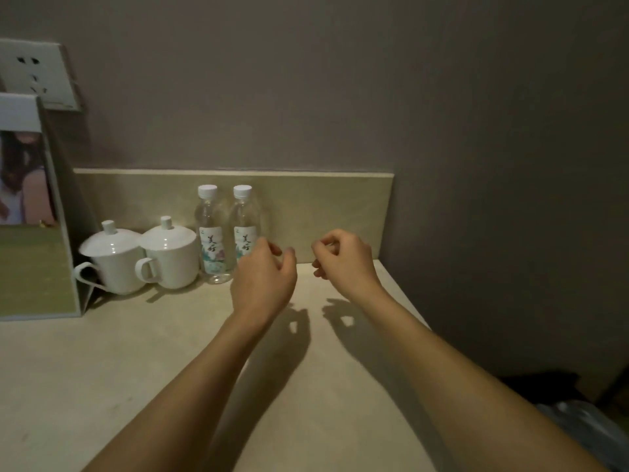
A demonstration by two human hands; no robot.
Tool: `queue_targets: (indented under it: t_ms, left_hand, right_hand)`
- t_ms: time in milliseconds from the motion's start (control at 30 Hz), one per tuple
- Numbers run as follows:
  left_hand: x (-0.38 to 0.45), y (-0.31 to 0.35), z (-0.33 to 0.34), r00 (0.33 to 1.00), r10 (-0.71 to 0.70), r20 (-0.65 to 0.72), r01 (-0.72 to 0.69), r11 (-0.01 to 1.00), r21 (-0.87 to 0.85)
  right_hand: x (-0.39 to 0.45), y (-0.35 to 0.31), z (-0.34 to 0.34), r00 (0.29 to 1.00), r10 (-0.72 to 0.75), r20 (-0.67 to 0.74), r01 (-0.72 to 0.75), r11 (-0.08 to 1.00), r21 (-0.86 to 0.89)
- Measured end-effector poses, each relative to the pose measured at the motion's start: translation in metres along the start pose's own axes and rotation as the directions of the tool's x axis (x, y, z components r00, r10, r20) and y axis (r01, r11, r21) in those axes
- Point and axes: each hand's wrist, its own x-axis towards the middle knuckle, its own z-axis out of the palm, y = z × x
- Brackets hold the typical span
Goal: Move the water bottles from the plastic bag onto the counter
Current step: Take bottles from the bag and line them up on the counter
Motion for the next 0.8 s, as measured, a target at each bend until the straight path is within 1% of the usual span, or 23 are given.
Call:
queue_targets:
  t_ms: [100, 200, 467, 567, 633, 800]
  left_hand:
    - [-0.025, 0.031, 0.016, 1.0, 0.016, -0.011, -0.016, 1.0, 0.008]
    - [-0.052, 0.067, 0.04, 1.0, 0.016, -0.016, -0.016, 1.0, 0.001]
    - [-0.129, 0.174, 0.133, 0.996, 0.08, 0.044, -0.077, 0.994, -0.083]
    - [-0.151, 0.217, 0.169, 0.987, 0.13, 0.096, -0.115, 0.983, -0.142]
    - [-0.165, 0.244, 0.196, 0.975, 0.177, 0.133, -0.157, 0.977, -0.148]
    - [-0.201, 0.304, 0.265, 0.921, 0.272, 0.28, -0.237, 0.96, -0.152]
  right_hand:
    - [-0.013, 0.01, -0.041, 0.999, -0.039, -0.035, 0.04, 0.998, 0.039]
    - [-0.029, 0.025, -0.088, 0.995, -0.06, -0.074, 0.063, 0.997, 0.042]
    - [-0.071, 0.088, -0.235, 0.972, -0.087, -0.218, 0.064, 0.992, -0.111]
    - [-0.089, 0.115, -0.282, 0.951, -0.064, -0.302, 0.02, 0.989, -0.147]
    - [-0.098, 0.133, -0.313, 0.938, -0.03, -0.345, -0.026, 0.987, -0.157]
    - [-0.115, 0.184, -0.384, 0.891, 0.048, -0.451, -0.146, 0.972, -0.186]
